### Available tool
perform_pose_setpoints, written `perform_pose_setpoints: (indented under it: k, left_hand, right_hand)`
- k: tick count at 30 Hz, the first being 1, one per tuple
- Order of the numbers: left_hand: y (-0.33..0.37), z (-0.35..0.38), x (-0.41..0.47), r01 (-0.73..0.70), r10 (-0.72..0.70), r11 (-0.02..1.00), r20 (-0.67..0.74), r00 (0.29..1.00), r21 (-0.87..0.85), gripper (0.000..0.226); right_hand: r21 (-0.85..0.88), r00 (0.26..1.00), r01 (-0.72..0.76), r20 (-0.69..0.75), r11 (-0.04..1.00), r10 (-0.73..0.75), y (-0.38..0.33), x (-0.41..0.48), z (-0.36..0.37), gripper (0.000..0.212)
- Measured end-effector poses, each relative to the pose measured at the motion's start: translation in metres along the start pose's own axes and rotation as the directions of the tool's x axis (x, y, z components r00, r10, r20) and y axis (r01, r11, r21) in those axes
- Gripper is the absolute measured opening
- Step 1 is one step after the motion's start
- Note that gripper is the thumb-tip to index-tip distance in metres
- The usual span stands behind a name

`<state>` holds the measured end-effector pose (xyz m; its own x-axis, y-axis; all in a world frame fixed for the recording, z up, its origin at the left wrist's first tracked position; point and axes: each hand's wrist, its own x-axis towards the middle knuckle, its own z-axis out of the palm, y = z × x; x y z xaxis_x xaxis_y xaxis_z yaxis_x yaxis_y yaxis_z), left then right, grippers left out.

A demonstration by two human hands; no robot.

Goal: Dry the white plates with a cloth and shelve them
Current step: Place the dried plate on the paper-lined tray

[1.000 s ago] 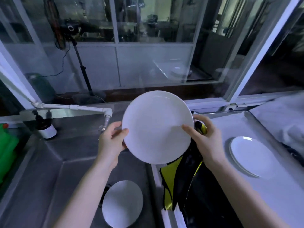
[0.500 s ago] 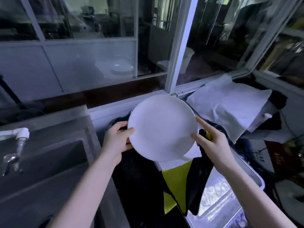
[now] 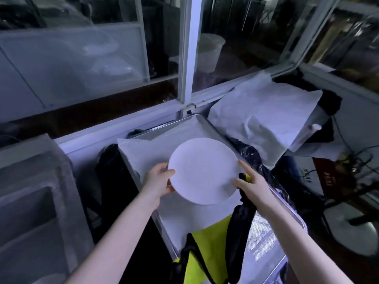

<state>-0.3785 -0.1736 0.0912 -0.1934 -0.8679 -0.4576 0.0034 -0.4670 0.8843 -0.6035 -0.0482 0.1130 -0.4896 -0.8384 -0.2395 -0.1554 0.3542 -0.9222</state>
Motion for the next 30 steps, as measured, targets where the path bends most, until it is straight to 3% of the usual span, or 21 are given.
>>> perform_pose_setpoints:
  k: [3, 8, 13, 18, 22, 30]
  left_hand:
    - [-0.016, 0.009, 0.025, 0.017, -0.017, 0.998, -0.009, 1.000, 0.058, 0.033]
    - [-0.041, 0.020, 0.058, -0.025, 0.038, 0.956, -0.039, 0.999, 0.294, 0.034]
    - [-0.060, 0.030, 0.076, -0.085, 0.132, 0.891, -0.076, 0.988, 0.445, 0.026]
    - [-0.072, 0.033, 0.081, -0.119, 0.214, 0.799, -0.094, 0.972, 0.589, 0.015]
    - [-0.077, 0.033, 0.083, -0.106, 0.221, 0.742, -0.092, 0.971, 0.661, 0.013]
    - [-0.081, 0.036, 0.079, -0.119, 0.245, 0.742, -0.102, 0.964, 0.659, 0.013]
  right_hand:
    - [-0.013, 0.999, -0.053, 0.006, 0.998, 0.053, 0.019, 0.027, 0.001, 0.070]
    - [-0.043, 0.996, -0.088, 0.012, 0.995, 0.089, 0.042, 0.058, 0.005, 0.072]
    - [-0.148, 0.993, -0.114, -0.007, 0.982, 0.114, 0.058, 0.077, 0.006, 0.074]
    - [-0.230, 0.995, -0.100, -0.025, 0.968, 0.097, 0.066, 0.085, 0.009, 0.064]
    - [-0.243, 0.993, -0.120, -0.011, 0.963, 0.121, 0.077, 0.087, 0.009, 0.069]
    - [-0.311, 0.992, -0.117, 0.000, 0.943, 0.123, 0.089, 0.092, 0.009, 0.070]
